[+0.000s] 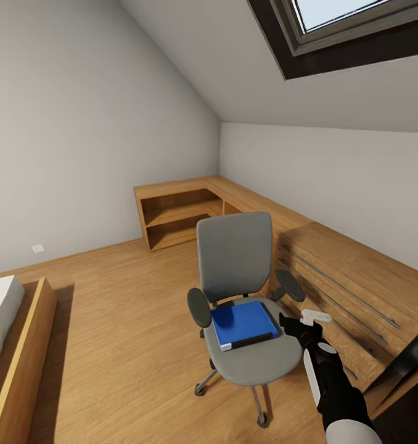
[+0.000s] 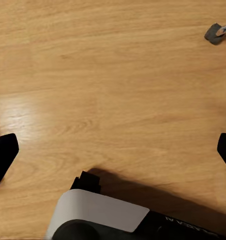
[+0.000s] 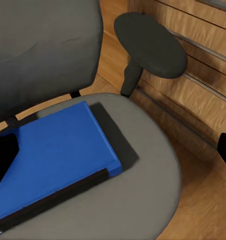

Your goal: In the bedroom, organize the workspace by keeping the computer under the desk, ensuring the monitor is on the desk, placing the keyboard on the desk next to the monitor, placing the mouse on the desk next to the keyboard, moving the folder from the swivel chair onto the desk next to the mouse, stacking the notebook on top of the folder with the pen on top of the notebook, and positioning the swivel chair next to the desk.

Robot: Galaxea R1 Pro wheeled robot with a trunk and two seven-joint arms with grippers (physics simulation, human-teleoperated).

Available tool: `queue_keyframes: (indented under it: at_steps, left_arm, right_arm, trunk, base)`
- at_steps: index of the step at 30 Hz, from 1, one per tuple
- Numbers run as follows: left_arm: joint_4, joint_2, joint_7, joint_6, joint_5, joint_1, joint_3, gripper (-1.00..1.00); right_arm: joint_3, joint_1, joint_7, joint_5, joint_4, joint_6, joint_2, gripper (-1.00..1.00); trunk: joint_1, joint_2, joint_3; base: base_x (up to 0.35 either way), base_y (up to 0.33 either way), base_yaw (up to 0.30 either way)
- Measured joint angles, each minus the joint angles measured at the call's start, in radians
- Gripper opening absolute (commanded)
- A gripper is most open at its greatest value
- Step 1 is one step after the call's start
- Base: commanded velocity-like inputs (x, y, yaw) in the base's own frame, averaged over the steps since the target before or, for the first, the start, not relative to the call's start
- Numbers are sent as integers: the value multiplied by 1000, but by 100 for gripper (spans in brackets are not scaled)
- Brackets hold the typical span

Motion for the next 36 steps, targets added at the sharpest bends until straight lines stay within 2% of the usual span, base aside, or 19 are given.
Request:
queue_keyframes:
  at_steps: [3, 4, 7, 9, 10, 14, 21, 26, 29, 32, 33, 36]
  left_arm:
    - [2, 1, -5, 7, 1, -5, 2, 100]
    - [6, 2, -9, -31, 2, -7, 3, 100]
    - [21, 2, -10, -91, 2, -9, 4, 100]
    - [50, 3, -10, -121, 1, -9, 5, 100]
    - [100, 3, -11, -151, 1, -9, 6, 100]
    - [108, 3, -11, -159, 1, -10, 7, 100]
    - [109, 3, -10, -182, 3, -10, 8, 100]
    - [109, 3, -10, -188, 3, -10, 9, 100]
    - [110, 4, -10, -189, 3, -10, 10, 100]
    - [110, 4, -10, -190, 3, -10, 10, 100]
    - [110, 4, -10, -190, 3, -10, 10, 100]
    - [110, 4, -10, -190, 3, -10, 10, 100]
  right_arm:
    - [0, 0, 0, 0, 5, -6, 0, 100]
    - [0, 0, 0, 0, 10, -8, -1, 100]
    - [0, 0, 0, 0, 12, -9, -1, 100]
    - [0, 0, 0, 0, 13, -9, -1, 100]
    - [0, 0, 4, 1, 26, -12, -4, 100]
    - [2, 0, 7, 1, 77, -22, -8, 100]
    - [8, 0, 8, 0, 100, -29, -8, 100]
    - [38, -4, 7, 0, 165, -27, -8, 100]
    - [49, -22, 5, 0, 232, -27, -11, 100]
    - [54, -77, 4, 1, 310, -29, -17, 100]
    - [55, -108, 4, 1, 351, -31, -25, 100]
    - [57, -150, 3, 1, 415, -34, -39, 100]
  trunk:
    - [0, 0, 0]
    - [0, 0, 0]
    - [0, 0, 0]
    - [0, 0, 0]
    - [-3, 0, -1]
    - [-1, 0, 0]
    - [-1, 0, 0]
    - [0, 0, 0]
    - [0, 0, 0]
    - [0, 0, 0]
    - [0, 0, 0]
    - [0, 0, 0]
  base:
    - [0, 0, 15]
    - [0, 0, 5]
    - [7, 0, 2]
    - [181, 0, 1]
    - [316, 0, 0]
    - [326, 0, 0]
    - [331, 41, 0]
    - [262, 153, 0]
    - [104, 65, 0]
    - [42, 27, 0]
    - [23, 14, 0]
    - [14, 9, 0]
